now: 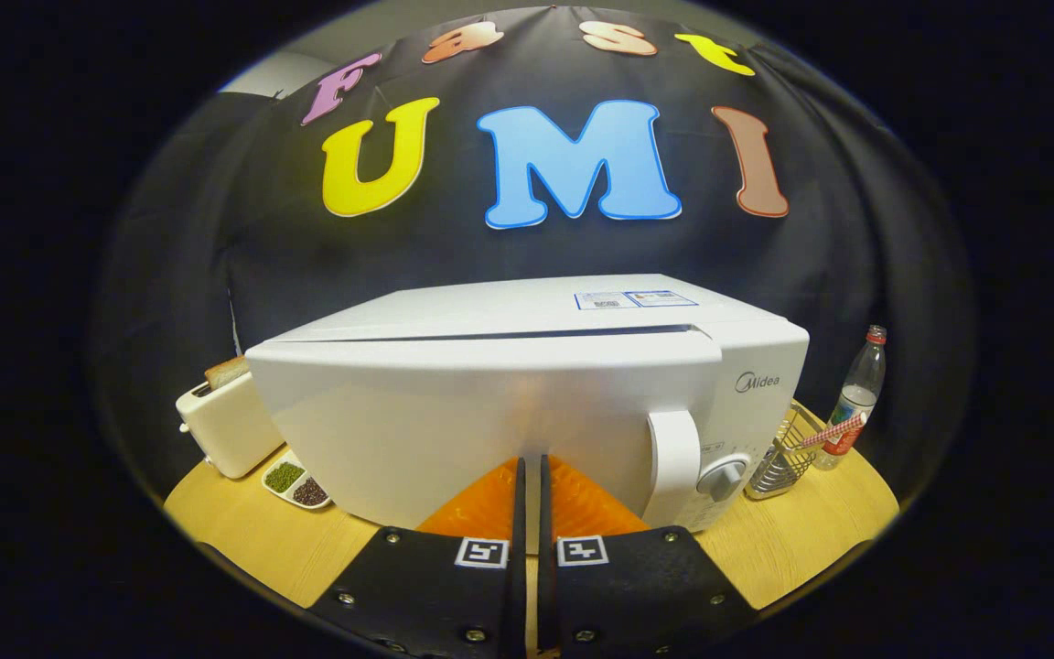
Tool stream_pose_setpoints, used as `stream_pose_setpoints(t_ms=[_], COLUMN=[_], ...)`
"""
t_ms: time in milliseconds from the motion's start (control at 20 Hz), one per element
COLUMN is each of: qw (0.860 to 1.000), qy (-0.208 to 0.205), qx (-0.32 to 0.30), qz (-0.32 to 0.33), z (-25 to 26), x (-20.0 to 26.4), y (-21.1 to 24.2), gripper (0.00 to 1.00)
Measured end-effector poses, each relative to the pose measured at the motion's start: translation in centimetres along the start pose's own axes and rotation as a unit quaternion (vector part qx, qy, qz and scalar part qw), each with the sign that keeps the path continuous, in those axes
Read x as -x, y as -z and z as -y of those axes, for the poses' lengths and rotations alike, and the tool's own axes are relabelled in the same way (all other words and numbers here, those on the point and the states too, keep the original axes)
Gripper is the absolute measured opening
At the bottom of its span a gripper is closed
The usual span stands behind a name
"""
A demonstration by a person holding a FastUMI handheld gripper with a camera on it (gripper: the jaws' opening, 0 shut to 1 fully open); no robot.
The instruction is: Open the microwave, put the food inside, and close the microwave door.
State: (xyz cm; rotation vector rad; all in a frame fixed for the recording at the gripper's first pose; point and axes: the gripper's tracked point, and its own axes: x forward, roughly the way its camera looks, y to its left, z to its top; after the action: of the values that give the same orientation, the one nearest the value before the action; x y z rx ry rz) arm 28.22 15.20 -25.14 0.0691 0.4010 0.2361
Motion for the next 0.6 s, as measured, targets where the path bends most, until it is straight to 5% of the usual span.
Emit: stream_pose_setpoints(t_ms=[600], qw=[1.000], qy=[0.020], qx=[-0.001], qz=[0.013], z=[0.0], x=[0.2], y=[-1.0], gripper=[0.06])
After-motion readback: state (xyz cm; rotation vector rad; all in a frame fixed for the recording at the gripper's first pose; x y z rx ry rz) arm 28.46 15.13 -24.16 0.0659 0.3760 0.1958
